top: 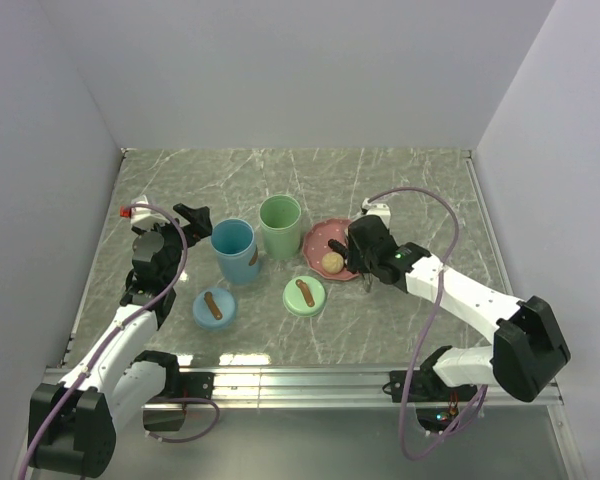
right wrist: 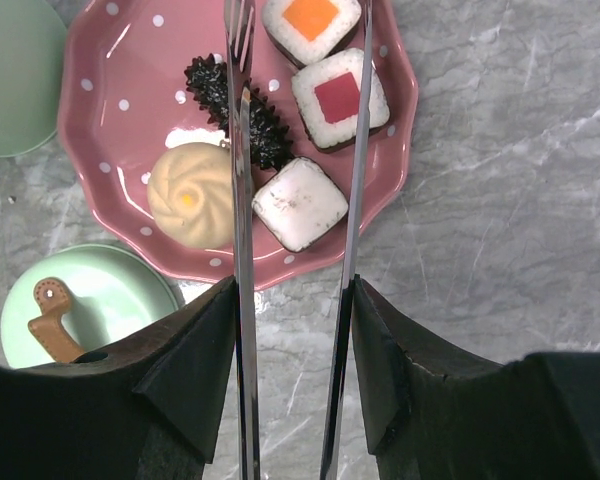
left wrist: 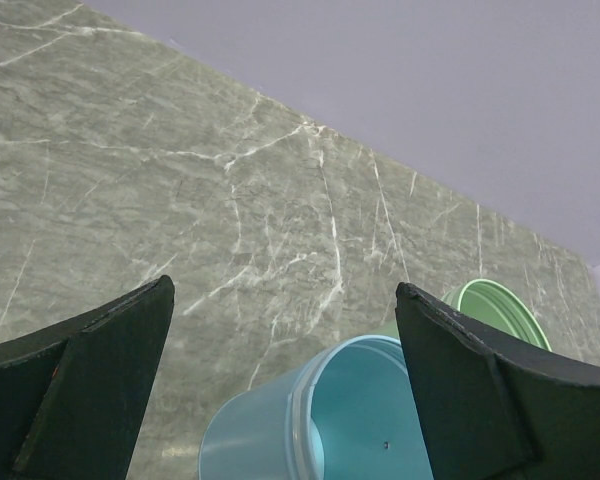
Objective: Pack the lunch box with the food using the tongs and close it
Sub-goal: Pick up the food using the clamp
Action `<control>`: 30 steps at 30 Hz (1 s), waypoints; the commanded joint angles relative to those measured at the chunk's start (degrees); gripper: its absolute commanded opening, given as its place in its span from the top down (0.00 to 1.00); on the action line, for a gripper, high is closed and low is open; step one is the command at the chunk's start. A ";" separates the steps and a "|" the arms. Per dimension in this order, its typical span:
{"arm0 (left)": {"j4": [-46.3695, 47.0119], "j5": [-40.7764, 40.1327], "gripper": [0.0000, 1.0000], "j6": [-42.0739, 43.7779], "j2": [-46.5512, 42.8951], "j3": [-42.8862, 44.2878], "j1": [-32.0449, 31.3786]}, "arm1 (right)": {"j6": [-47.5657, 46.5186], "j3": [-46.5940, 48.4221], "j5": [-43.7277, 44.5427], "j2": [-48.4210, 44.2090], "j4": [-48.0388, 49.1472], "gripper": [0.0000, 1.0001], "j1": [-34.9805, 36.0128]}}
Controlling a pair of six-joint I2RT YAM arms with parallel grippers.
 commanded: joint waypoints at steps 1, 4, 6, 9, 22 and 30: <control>2.86 0.12 0.01 -0.60 0.15 -0.10 0.23 | -0.61 0.88 -0.50 0.77 2.35 0.45 -0.61; 2.94 0.29 0.01 -0.60 0.33 -0.01 0.23 | -0.88 1.14 -0.68 1.65 2.43 0.45 -0.70; 2.94 0.38 0.01 -0.60 0.41 -0.01 0.14 | -0.88 1.41 -0.59 2.44 2.26 0.45 -0.78; 3.12 0.38 0.01 -0.60 0.59 -0.01 0.23 | -1.05 1.85 -0.50 3.32 2.17 0.46 -0.78; 3.30 0.29 0.01 -0.60 0.94 0.08 0.23 | -2.90 7.03 0.03 2.89 -0.11 0.57 -0.87; 3.30 0.20 0.01 -0.51 1.12 0.34 0.23 | -4.83 11.86 -0.32 1.04 -1.87 0.59 -0.78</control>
